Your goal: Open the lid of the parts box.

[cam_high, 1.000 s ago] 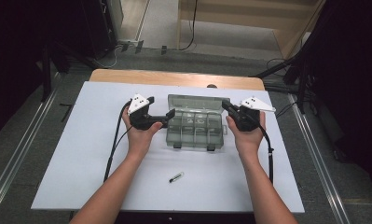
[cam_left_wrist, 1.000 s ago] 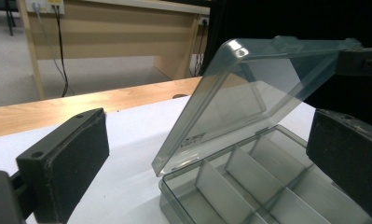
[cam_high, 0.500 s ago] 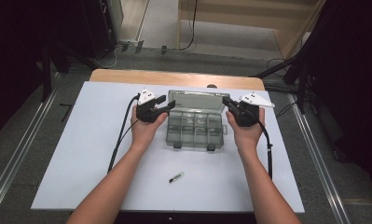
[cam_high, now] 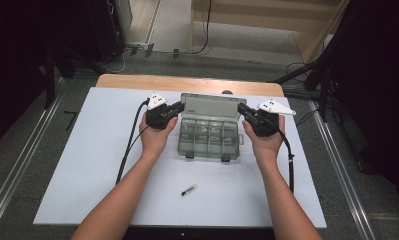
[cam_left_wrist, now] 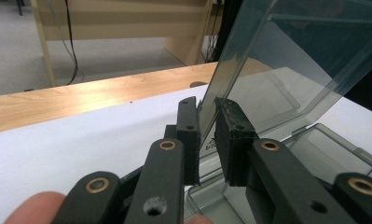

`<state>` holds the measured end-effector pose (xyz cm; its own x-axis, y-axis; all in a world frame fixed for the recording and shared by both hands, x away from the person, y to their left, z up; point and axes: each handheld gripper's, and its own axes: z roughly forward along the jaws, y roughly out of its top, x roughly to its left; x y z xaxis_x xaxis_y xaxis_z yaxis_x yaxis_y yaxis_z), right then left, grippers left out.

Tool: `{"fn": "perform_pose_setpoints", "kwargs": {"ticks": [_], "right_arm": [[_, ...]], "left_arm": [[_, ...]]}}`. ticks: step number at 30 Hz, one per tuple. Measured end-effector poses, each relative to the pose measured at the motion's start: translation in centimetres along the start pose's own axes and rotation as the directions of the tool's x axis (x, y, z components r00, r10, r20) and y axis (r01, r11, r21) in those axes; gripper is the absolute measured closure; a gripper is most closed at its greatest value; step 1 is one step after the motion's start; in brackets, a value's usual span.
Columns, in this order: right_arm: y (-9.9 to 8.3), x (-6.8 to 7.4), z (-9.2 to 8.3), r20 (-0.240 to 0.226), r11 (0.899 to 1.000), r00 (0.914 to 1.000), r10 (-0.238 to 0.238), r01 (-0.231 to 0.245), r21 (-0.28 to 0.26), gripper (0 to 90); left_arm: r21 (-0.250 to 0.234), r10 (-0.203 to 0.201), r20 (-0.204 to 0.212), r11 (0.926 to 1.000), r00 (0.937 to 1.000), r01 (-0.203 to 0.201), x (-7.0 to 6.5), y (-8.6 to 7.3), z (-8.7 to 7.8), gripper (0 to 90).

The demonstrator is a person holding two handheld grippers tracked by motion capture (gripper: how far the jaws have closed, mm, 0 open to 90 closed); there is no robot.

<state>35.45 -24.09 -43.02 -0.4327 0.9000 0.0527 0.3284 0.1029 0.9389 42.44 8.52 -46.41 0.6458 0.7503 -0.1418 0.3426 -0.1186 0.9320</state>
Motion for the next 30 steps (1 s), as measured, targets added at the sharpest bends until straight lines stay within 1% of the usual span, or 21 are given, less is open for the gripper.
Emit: {"fn": "perform_pose_setpoints", "kwargs": {"ticks": [2,4,5,6,7,8,9,11,13,15,17,18,19,20,21,22,24,25,28,29,30], "right_arm": [[-0.2,0.1,-0.4,0.001,1.000,1.0000,-0.008,0.008,-0.013,79.9],[-0.3,0.1,-0.5,-0.019,1.000,0.9997,-0.015,0.014,-0.017,70.8],[-0.4,0.1,-0.5,-0.021,1.000,0.9995,-0.024,0.024,-0.014,64.2],[-0.4,0.2,-0.5,-0.020,1.000,0.9995,-0.026,0.025,-0.014,54.8],[-0.4,0.2,-0.6,-0.002,1.000,0.9998,-0.019,0.019,-0.020,37.6],[-0.3,0.2,-0.6,0.044,0.999,0.9990,-0.007,0.008,-0.034,20.3],[-0.3,0.2,-0.5,0.065,0.999,0.9979,0.010,-0.008,-0.031,10.2],[-0.4,-0.2,-0.3,0.072,0.999,0.9966,0.040,-0.038,-0.031,2.7],[-0.6,-0.6,-0.1,0.063,0.998,0.9964,0.055,-0.054,-0.030,0.0],[-0.9,-1.0,0.4,0.072,0.997,0.9949,0.070,-0.070,-0.012,0.0],[-1.2,-1.3,0.8,0.050,0.997,0.9954,0.082,-0.082,-0.003,3.3],[-1.4,-1.4,1.1,0.054,0.996,0.9949,0.085,-0.086,0.003,10.1],[-1.6,-1.4,1.4,0.078,0.997,0.9935,0.082,-0.083,0.004,15.1],[-1.9,-1.3,1.6,0.118,0.996,0.9892,0.086,-0.088,0.010,20.4],[-2.0,-1.4,1.8,0.130,0.996,0.9877,0.087,-0.089,0.008,28.7],[-2.3,-1.4,2.0,0.143,0.996,0.9856,0.091,-0.092,0.002,34.1],[-2.6,-1.5,2.4,0.150,0.996,0.9846,0.090,-0.091,0.004,48.2],[-2.7,-1.5,2.7,0.143,0.996,0.9859,0.088,-0.090,0.010,50.3],[-3.0,-1.3,3.2,0.137,0.997,0.9877,0.075,-0.079,0.018,62.5],[-3.0,-1.2,3.4,0.153,0.997,0.9859,0.067,-0.071,0.021,67.1],[-3.0,-1.1,3.5,0.162,0.997,0.9844,0.069,-0.074,0.025,74.2]], "left_arm": [[0.004,0.000,-0.002,1.0000,1.0000,0.000,0.0,0.1,0.0,80.2],[0.006,-0.005,-0.006,1.0000,1.0000,0.005,0.0,0.1,0.1,80.2],[0.006,-0.007,-0.008,1.0000,0.9999,0.007,0.0,0.2,0.1,80.2],[0.003,-0.012,-0.009,0.9999,0.9999,0.012,0.0,0.2,0.2,80.2],[0.004,-0.013,-0.009,0.9999,0.9999,0.013,0.0,0.2,0.2,80.2],[0.003,-0.017,-0.008,0.9999,0.9998,0.017,0.0,0.2,0.2,80.2],[0.003,-0.019,-0.007,0.9998,0.9998,0.019,0.1,0.2,0.2,80.2],[0.001,-0.028,-0.007,0.9996,0.9996,0.028,0.1,0.2,0.3,80.2],[0.001,-0.032,-0.007,0.9995,0.9995,0.032,0.1,0.2,0.3,80.2],[0.000,-0.032,-0.007,0.9995,0.9995,0.032,0.1,0.2,0.3,80.2],[-0.001,-0.035,-0.004,0.9994,0.9994,0.035,0.2,0.2,0.3,80.2],[-0.002,-0.036,-0.003,0.9994,0.9993,0.036,0.2,0.2,0.4,80.2],[-0.001,-0.037,-0.004,0.9993,0.9993,0.037,0.2,0.2,0.4,80.2],[-0.003,-0.041,-0.004,0.9991,0.9991,0.041,0.2,0.2,0.4,80.2],[-0.002,-0.048,-0.003,0.9989,0.9989,0.048,0.2,0.2,0.4,80.1],[-0.004,-0.053,-0.003,0.9986,0.9986,0.053,0.2,0.2,0.5,80.2],[-0.003,-0.053,-0.001,0.9986,0.9986,0.053,0.3,0.2,0.5,80.1],[-0.002,-0.055,-0.001,0.9985,0.9985,0.055,0.3,0.2,0.5,80.1],[0.003,-0.051,-0.003,0.9987,0.9987,0.051,0.4,0.3,0.6,80.2],[0.002,-0.051,-0.003,0.9987,0.9987,0.051,0.4,0.3,0.6,80.2],[0.006,-0.049,-0.004,0.9988,0.9988,0.049,0.4,0.3,0.7,80.2]]}}
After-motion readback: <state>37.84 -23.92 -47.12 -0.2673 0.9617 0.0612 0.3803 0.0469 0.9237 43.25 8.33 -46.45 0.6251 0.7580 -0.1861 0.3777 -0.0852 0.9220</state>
